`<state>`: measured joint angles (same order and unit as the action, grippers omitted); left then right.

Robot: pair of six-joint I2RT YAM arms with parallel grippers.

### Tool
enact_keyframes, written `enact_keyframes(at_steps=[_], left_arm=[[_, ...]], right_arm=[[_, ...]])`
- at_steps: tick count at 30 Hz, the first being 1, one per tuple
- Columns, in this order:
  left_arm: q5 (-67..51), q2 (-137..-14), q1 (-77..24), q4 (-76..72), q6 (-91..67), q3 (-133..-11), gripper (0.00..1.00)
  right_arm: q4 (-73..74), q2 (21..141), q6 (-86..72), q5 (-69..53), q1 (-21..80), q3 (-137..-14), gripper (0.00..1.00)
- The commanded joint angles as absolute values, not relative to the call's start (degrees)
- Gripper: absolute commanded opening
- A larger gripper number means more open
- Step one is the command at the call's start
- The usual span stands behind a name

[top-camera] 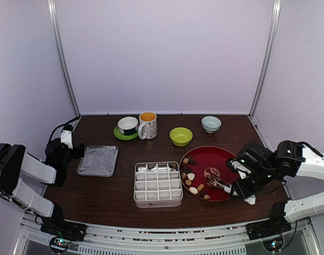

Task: Pack the chocolate
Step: Pick up the fake chocolate from the plate.

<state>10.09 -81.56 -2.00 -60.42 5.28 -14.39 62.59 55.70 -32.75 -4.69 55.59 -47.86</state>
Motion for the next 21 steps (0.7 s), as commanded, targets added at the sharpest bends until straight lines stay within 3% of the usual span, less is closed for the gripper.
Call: enact_keyframes(at_steps=[1,21], left_arm=[[10.02,-81.66,-1.57,-63.99,5.26,-15.29,0.98],[10.02,-81.67,-1.54,-63.98,5.27,-15.29,0.98]], right_arm=[[64.50,54.42,-32.51,-1.93,54.28,-48.56,0.35],[61.14,56.90,-32.45,-4.57,53.45,-46.12,0.40]])
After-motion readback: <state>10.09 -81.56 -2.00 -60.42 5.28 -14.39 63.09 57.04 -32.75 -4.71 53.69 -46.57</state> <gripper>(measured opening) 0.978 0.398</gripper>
